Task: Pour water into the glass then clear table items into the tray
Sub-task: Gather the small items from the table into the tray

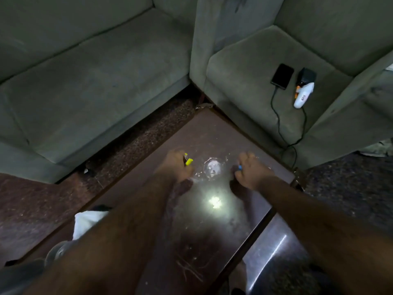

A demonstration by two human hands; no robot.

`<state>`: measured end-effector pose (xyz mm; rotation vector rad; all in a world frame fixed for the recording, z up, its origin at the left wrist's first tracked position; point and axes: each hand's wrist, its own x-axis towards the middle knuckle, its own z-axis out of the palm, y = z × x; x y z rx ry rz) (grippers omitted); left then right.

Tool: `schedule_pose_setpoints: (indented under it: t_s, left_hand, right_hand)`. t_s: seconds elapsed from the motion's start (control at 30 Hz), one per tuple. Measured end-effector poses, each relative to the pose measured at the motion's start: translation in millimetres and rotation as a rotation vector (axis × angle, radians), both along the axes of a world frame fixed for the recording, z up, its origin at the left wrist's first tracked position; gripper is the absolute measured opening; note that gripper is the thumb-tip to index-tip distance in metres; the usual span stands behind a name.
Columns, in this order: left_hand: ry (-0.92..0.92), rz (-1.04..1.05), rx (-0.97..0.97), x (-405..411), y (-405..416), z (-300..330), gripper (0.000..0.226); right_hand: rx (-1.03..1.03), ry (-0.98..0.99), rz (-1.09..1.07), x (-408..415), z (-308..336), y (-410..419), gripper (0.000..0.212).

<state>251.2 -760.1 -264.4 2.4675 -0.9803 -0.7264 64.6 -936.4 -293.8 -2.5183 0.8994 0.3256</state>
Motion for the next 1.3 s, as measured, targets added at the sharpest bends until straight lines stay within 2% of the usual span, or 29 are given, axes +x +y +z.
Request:
schedule_pose_setpoints:
  t_s: [0.07, 0.1, 0.17, 0.27, 0.3, 0.37, 0.5, 0.7, 0.83, 1.07, 1.3]
  left_hand:
    - [-0.070, -0.014, 0.051, 16, -25, 2, 0.013]
    - [-0.104, -0.007, 0.071, 22, -34, 0, 0.017]
    - [-0.171, -0.006, 0.150, 28, -45, -6, 0.031]
    - [-0.267, 0.011, 0.294, 29, -54, -22, 0.039]
    - [-0.280, 0.032, 0.341, 28, -55, -29, 0.041]
    - [-0.270, 0.084, 0.396, 25, -54, -39, 0.039]
    - [-0.255, 0.133, 0.380, 22, -47, -51, 0.030]
    - [-0.250, 0.110, 0.382, 27, -39, -40, 0.028]
    - [-0.226, 0.139, 0.334, 51, -11, 6, 0.027]
    - [-0.303, 0.413, 0.193, 141, 117, 139, 0.027]
    - [-0.389, 0.648, 0.125, 167, 359, 246, 0.029]
  right_hand:
    - [-0.011, -0.069, -0.089, -7, 9, -30, 0.028]
    - [-0.031, -0.064, -0.103, -10, 12, -44, 0.031]
    - [-0.057, 0.012, -0.097, -20, 14, -62, 0.040]
    - [-0.128, 0.157, -0.040, -37, 3, -75, 0.058]
    - [-0.135, 0.171, -0.035, -43, -3, -77, 0.057]
    - [-0.110, 0.151, -0.026, -51, -16, -76, 0.041]
    - [-0.088, 0.119, 0.002, -55, -31, -73, 0.020]
    - [-0.146, 0.041, 0.018, -40, -22, -64, 0.013]
    - [-0.146, 0.040, 0.056, 0, 18, -45, 0.012]
    - [-0.191, -0.099, 0.310, 158, 151, 30, 0.019]
    - [-0.195, -0.245, 0.593, 274, 245, 236, 0.016]
